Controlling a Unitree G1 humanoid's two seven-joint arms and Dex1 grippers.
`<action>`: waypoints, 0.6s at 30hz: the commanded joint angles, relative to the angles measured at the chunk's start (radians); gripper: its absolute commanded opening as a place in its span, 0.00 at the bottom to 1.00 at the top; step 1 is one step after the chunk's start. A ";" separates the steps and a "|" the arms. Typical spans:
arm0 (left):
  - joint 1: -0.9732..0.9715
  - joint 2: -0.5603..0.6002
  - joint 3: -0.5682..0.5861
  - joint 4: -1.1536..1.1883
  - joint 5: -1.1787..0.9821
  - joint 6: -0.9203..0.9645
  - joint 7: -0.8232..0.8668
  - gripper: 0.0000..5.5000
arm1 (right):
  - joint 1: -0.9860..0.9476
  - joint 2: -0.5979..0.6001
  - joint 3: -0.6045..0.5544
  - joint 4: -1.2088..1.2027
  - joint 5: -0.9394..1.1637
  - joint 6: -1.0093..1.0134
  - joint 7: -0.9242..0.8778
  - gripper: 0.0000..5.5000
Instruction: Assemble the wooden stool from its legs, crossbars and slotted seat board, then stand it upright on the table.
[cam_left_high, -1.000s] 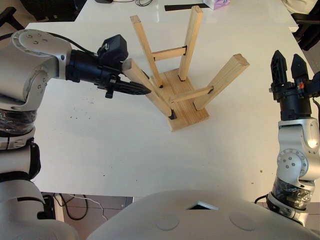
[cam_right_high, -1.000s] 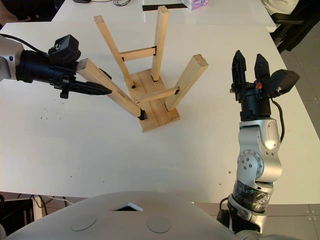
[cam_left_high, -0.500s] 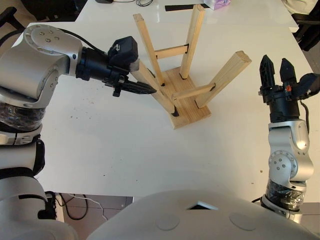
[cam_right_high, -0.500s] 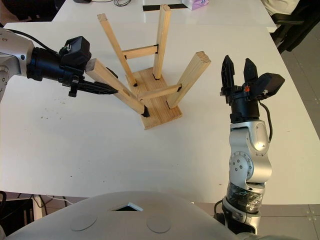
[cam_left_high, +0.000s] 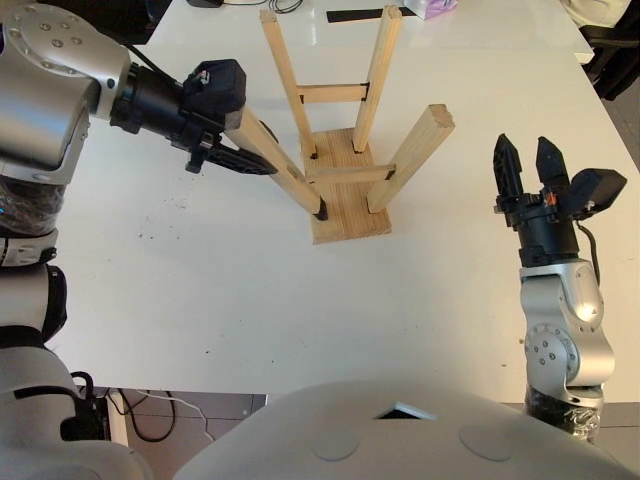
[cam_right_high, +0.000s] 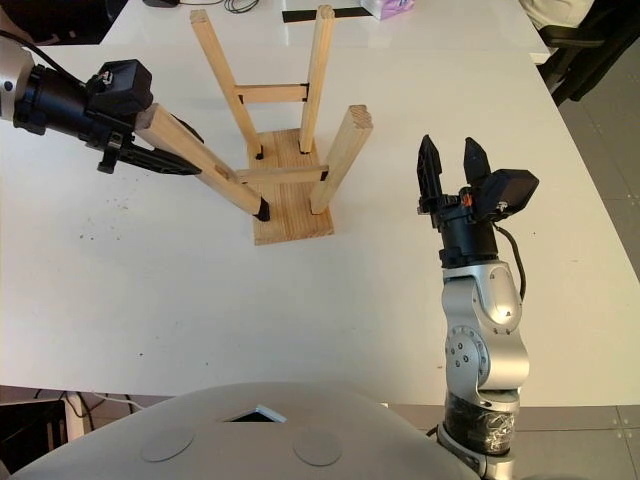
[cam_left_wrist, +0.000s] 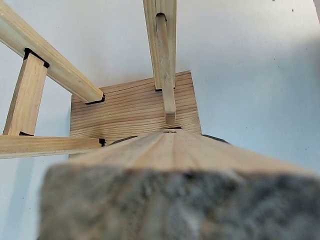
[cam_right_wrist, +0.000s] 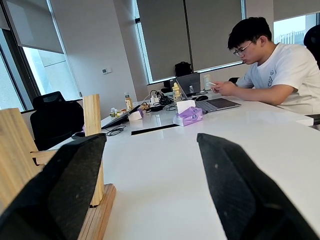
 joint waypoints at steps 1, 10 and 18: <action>0.022 0.022 -0.023 0.001 0.057 0.044 -0.008 0.37 | 0.027 0.020 0.012 -0.014 -0.017 -0.025 -0.012 0.61; 0.095 0.132 0.022 -0.111 0.021 0.176 -0.035 0.37 | 0.049 0.044 0.010 -0.033 -0.015 -0.038 -0.030 0.61; 0.078 0.100 0.005 -0.114 0.030 0.176 -0.029 0.37 | 0.085 0.062 0.024 -0.039 -0.040 -0.053 -0.043 0.61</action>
